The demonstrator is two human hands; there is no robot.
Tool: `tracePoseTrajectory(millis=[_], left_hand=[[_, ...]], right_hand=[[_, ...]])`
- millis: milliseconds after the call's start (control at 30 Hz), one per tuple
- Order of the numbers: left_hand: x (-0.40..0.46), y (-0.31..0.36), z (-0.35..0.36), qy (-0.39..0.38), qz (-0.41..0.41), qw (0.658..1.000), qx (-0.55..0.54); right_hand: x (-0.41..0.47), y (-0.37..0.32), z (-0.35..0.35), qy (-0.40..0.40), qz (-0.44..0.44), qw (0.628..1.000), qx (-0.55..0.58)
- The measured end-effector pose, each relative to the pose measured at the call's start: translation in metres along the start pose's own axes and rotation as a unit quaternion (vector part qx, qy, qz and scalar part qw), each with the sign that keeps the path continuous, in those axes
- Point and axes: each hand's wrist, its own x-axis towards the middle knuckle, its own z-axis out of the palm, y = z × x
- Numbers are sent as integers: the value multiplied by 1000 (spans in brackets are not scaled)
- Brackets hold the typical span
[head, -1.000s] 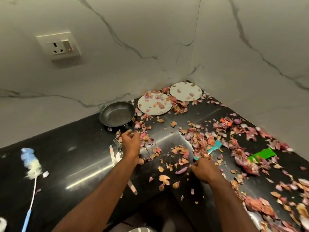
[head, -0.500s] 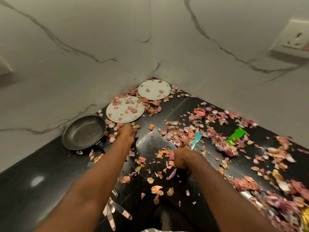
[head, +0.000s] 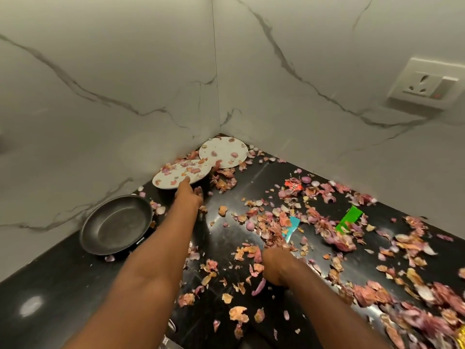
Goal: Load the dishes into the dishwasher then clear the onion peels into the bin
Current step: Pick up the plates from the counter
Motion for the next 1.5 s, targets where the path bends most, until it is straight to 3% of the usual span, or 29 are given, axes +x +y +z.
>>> tracePoseTrajectory(millis=[233, 367, 467, 567, 667, 800, 933, 1067, 1233, 1500], left_hand=[[-12, 41, 10, 43, 88, 995, -20], [-39, 34, 4, 10, 193, 981, 7], [-60, 17, -5, -39, 259, 962, 81], [-90, -13, -8, -112, 277, 940, 162], [-113, -46, -1, -191, 210, 934, 215], [-123, -70, 19, -277, 137, 916, 255], [-109, -64, 44, -258, 178, 878, 362], [-57, -46, 71, -186, 142, 906, 353], [21, -22, 93, -87, 103, 934, 330], [92, -10, 139, -39, 118, 952, 280]], right_hand=[[0, 3, 4, 12, 6, 1000, 20], [2, 9, 6, 27, 28, 997, 65], [-1, 9, 3, 152, 52, 979, 125], [-8, 3, -17, 319, -22, 927, 194], [-12, -5, -44, 382, -109, 897, 192], [-11, 6, -65, 469, -96, 861, 173], [-14, 22, -76, 416, -44, 901, 117], [-8, 22, -85, 369, 7, 928, 42], [0, 14, -93, 329, 2, 944, 23], [7, 33, -103, 324, 10, 944, 63]])
